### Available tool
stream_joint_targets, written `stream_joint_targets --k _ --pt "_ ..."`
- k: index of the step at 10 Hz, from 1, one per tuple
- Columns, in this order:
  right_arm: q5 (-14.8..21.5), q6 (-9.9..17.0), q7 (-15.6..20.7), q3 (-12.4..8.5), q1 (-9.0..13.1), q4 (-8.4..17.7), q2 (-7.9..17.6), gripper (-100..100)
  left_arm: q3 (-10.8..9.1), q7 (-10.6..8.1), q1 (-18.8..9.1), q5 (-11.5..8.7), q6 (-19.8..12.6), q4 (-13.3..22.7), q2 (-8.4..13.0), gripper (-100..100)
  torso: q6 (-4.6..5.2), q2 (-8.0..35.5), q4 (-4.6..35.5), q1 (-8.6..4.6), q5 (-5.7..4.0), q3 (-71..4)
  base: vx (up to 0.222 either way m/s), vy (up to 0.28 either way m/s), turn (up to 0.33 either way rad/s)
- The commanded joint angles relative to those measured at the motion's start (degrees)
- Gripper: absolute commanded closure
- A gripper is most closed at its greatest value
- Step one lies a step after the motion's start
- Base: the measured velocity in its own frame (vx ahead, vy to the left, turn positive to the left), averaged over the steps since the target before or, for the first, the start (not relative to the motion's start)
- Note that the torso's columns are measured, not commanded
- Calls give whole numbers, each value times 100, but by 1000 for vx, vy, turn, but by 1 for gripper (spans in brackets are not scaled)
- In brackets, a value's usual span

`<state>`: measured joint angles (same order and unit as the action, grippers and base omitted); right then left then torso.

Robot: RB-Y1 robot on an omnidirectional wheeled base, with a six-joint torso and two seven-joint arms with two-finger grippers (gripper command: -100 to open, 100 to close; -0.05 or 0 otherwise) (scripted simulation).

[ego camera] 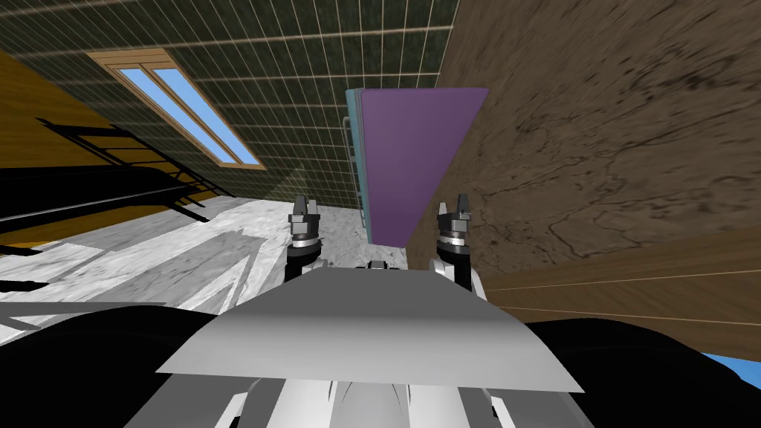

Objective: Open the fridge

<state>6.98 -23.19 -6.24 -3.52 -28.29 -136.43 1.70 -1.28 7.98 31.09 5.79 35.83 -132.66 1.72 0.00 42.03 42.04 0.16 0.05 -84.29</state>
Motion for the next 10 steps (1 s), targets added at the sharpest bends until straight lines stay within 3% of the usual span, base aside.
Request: stream_joint_targets --k 1,5,10 --pt "171 85 209 50 183 184 335 -100 0 0 0 0 0 0 0 0 0 14 16 0 0 -26 42 103 -74" --pt "567 281 683 98 680 668 660 -100 1 0 1 0 0 0 -1 0 1 23 24 -7 -1 -30 59 165 -105" --pt "1246 609 1470 179 1517 1461 900 -100 1 0 1 0 0 0 -1 0 0 20 23 -13 -3 -32 52 209 -140"
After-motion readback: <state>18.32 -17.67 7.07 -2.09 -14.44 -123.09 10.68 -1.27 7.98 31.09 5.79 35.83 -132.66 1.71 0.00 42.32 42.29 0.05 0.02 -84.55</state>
